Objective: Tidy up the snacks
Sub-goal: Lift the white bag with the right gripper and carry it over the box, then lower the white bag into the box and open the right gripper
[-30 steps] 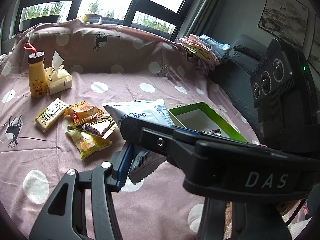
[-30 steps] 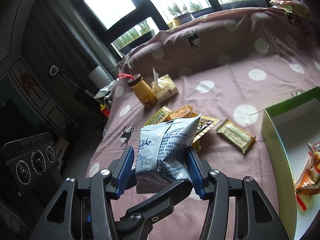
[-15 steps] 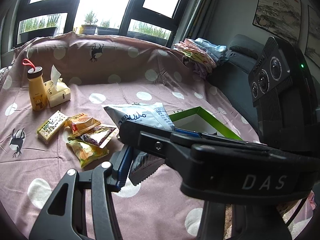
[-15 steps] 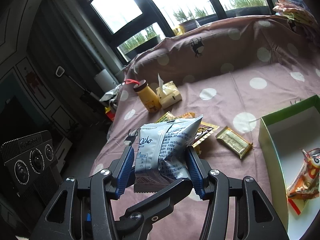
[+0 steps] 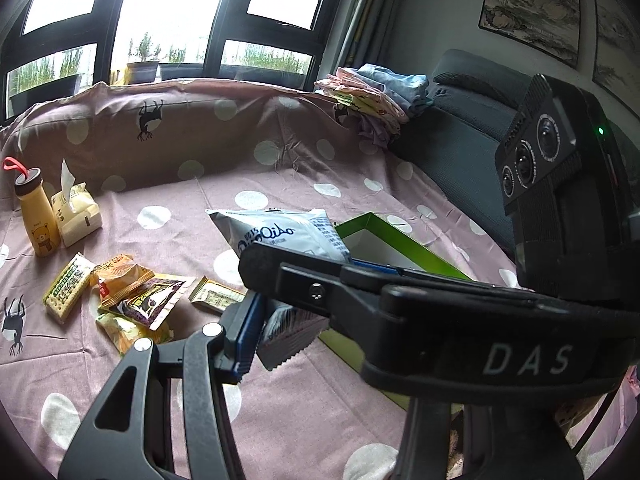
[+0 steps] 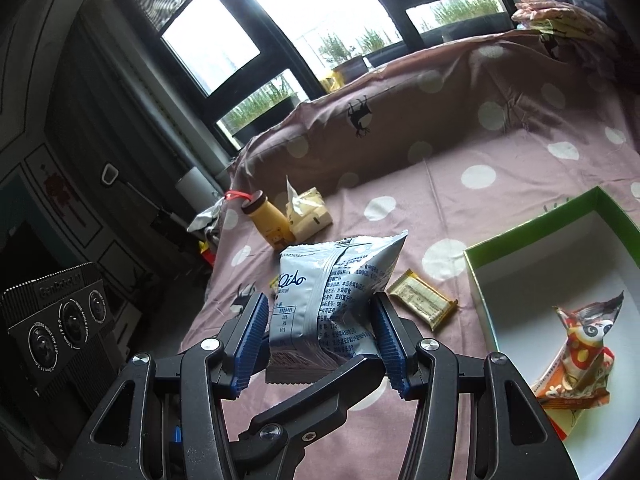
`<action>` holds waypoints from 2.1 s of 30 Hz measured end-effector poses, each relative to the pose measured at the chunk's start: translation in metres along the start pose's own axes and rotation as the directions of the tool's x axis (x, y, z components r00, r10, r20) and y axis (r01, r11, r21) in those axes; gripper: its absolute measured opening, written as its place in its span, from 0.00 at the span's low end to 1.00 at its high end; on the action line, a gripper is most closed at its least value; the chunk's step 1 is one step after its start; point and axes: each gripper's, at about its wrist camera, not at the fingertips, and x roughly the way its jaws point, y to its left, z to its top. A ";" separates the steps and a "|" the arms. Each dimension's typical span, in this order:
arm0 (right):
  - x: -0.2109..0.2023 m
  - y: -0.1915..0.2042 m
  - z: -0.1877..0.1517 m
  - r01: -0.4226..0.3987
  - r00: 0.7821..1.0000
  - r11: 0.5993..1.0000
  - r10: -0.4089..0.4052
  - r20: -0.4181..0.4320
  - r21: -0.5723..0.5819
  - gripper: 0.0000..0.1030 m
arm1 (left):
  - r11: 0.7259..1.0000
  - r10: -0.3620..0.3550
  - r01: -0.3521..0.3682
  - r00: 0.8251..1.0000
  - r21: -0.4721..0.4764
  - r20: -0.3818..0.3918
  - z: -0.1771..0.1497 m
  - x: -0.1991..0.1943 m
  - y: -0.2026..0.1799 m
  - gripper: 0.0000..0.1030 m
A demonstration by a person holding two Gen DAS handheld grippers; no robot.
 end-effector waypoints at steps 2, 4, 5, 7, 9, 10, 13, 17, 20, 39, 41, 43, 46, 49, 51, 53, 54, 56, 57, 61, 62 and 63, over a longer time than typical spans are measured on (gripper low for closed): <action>-0.006 -0.008 0.002 0.005 1.000 1.000 -0.005 0.019 0.020 0.54 | 1.000 -0.015 0.015 1.000 0.013 0.000 0.003 0.006 -0.006 0.46; -0.013 -0.015 0.003 0.012 0.999 0.999 -0.013 0.035 0.034 0.54 | 0.999 -0.026 0.026 1.000 0.025 -0.004 0.005 0.012 -0.012 0.46; -0.015 -0.018 0.003 0.015 0.999 0.999 -0.017 0.040 0.039 0.54 | 0.999 -0.030 0.030 1.000 0.032 -0.005 0.006 0.014 -0.015 0.46; -0.020 -0.025 0.004 0.019 0.998 0.998 -0.021 0.053 0.052 0.54 | 0.998 -0.039 0.039 0.999 0.041 -0.007 0.007 0.019 -0.020 0.46; -0.024 -0.032 0.005 0.021 0.998 0.997 -0.025 0.062 0.071 0.54 | 0.998 -0.046 0.047 0.999 0.051 -0.010 0.009 0.023 -0.024 0.46; -0.025 -0.034 0.006 0.022 0.997 0.997 -0.027 0.066 0.079 0.54 | 0.997 -0.050 0.051 0.999 0.055 -0.012 0.010 0.026 -0.026 0.46; -0.030 -0.041 0.006 0.030 0.996 0.995 -0.038 0.078 0.099 0.54 | 0.996 -0.065 0.066 0.998 0.065 -0.019 0.011 0.032 -0.031 0.46; -0.036 -0.050 0.006 0.043 0.994 0.991 -0.054 0.091 0.124 0.54 | 0.993 -0.089 0.091 0.995 0.078 -0.033 0.013 0.041 -0.037 0.46; -0.040 -0.056 0.006 0.062 0.992 0.988 -0.077 0.098 0.144 0.54 | 0.989 -0.115 0.118 0.992 0.083 -0.043 0.014 0.048 -0.040 0.46; -0.050 -0.103 0.005 0.212 0.969 0.942 -0.238 0.073 0.261 0.54 | 0.959 -0.270 0.279 0.953 0.050 -0.133 0.012 0.101 -0.058 0.46; -0.050 -0.105 0.004 0.218 0.967 0.940 -0.244 0.071 0.264 0.54 | 0.957 -0.280 0.288 0.950 0.042 -0.136 0.011 0.104 -0.059 0.46; -0.051 -0.108 0.004 0.230 0.964 0.934 -0.257 0.068 0.272 0.54 | 0.953 -0.295 0.302 0.944 0.030 -0.145 0.009 0.107 -0.059 0.46; -0.052 -0.112 0.002 0.252 0.959 0.926 -0.278 0.055 0.282 0.54 | 0.948 -0.312 0.318 0.936 0.014 -0.161 0.007 0.113 -0.060 0.46; -0.053 -0.118 0.001 0.267 0.955 0.917 -0.292 0.044 0.295 0.54 | 0.943 -0.329 0.333 0.928 -0.007 -0.177 0.005 0.120 -0.062 0.46; -0.054 -0.121 0.000 0.277 0.953 0.912 -0.302 0.037 0.302 0.54 | 0.939 -0.340 0.343 0.922 -0.017 -0.186 0.005 0.123 -0.062 0.46; -0.053 -0.122 0.000 0.289 0.950 0.909 -0.312 0.030 0.302 0.54 | 0.935 -0.352 0.353 0.915 -0.028 -0.198 0.004 0.127 -0.063 0.46; -0.053 -0.123 0.000 0.295 0.948 0.907 -0.318 0.026 0.301 0.54 | 0.932 -0.361 0.361 0.910 -0.039 -0.207 0.003 0.129 -0.061 0.46; -0.052 -0.124 0.000 0.311 0.943 0.903 -0.331 0.018 0.296 0.54 | 0.927 -0.375 0.371 0.900 -0.062 -0.221 0.002 0.132 -0.060 0.46; -0.051 -0.125 0.000 0.316 0.942 0.902 -0.335 0.014 0.295 0.54 | 0.926 -0.378 0.373 0.899 -0.067 -0.221 0.001 0.134 -0.060 0.46; -0.051 -0.128 -0.001 0.331 0.938 0.896 -0.347 0.000 0.297 0.54 | 0.920 -0.390 0.382 0.891 -0.081 -0.231 -0.001 0.137 -0.062 0.46; -0.051 -0.129 -0.002 0.335 0.937 0.894 -0.350 -0.003 0.299 0.54 | 0.919 -0.393 0.384 0.888 -0.085 -0.237 -0.001 0.139 -0.062 0.46; -0.051 -0.130 -0.002 0.337 0.936 0.892 -0.352 -0.006 0.302 0.54 | 0.918 -0.395 0.386 0.886 -0.087 -0.242 -0.002 0.140 -0.063 0.46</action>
